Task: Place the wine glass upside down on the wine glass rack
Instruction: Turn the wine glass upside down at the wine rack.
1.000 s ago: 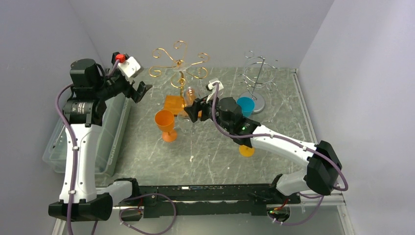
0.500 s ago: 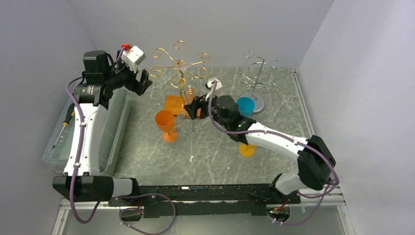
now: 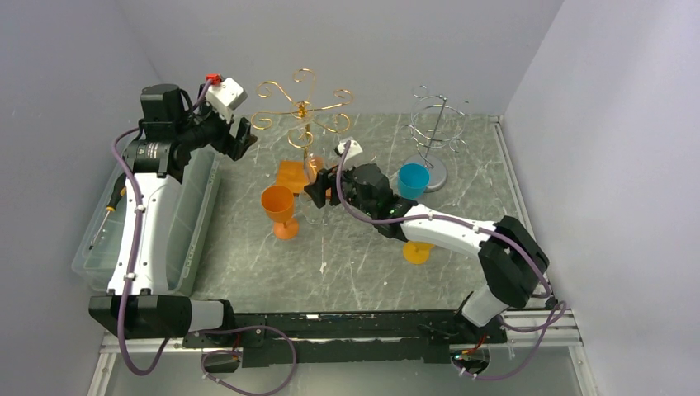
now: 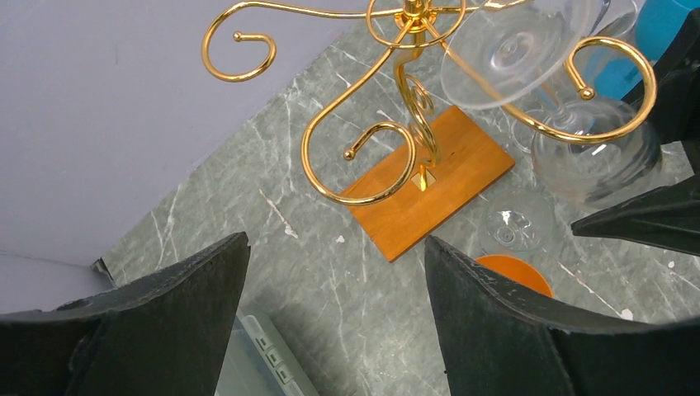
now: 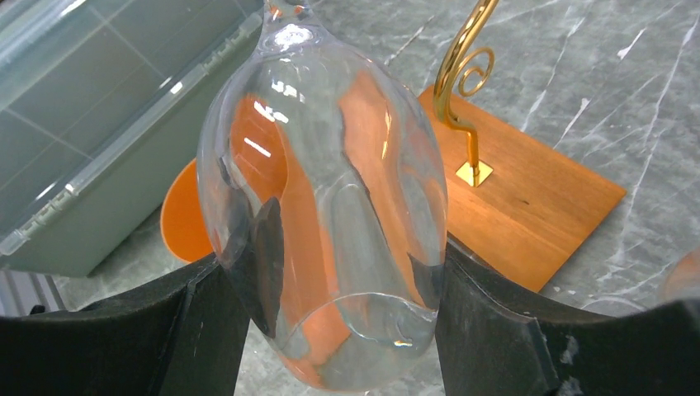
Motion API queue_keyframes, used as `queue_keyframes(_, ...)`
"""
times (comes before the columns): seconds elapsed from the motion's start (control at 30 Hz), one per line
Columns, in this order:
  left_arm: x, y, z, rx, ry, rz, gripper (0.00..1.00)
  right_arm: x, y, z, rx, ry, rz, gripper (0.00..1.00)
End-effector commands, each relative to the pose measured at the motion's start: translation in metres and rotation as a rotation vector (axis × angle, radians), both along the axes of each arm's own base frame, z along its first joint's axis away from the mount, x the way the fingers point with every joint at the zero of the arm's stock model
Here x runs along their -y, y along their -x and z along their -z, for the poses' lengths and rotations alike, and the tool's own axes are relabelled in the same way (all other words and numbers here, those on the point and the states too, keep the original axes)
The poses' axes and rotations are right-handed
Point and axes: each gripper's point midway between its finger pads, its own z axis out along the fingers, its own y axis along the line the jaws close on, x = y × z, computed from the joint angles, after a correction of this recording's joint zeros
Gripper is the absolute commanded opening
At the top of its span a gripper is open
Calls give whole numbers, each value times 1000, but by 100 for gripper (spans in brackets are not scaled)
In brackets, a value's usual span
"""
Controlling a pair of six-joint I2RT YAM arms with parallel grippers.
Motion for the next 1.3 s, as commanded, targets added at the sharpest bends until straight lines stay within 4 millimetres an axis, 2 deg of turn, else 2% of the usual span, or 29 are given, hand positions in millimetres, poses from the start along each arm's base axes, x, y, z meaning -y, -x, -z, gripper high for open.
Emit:
queue_keyframes(0.0, 5, -2, -9, 30, 0, 38, 83, -15, -7, -51, 116, -110, -30, 22)
queue_keyframes(0.2, 4, -7, -4, 18, -4, 34, 82, -19, -10, -49, 140, -107, -40, 22)
queue_keyframes(0.57, 3, -19, -2, 10, -12, 20, 80, -29, -2, -47, 222, -109, -127, 21)
queue_keyframes(0.97, -2, -33, 0, 1, -20, -20, 76, -23, 12, -45, 267, -123, -170, 18)
queue_keyframes(1.27, -9, -38, 1, -2, -39, -52, 76, -10, 13, -47, 276, -159, -115, 17)
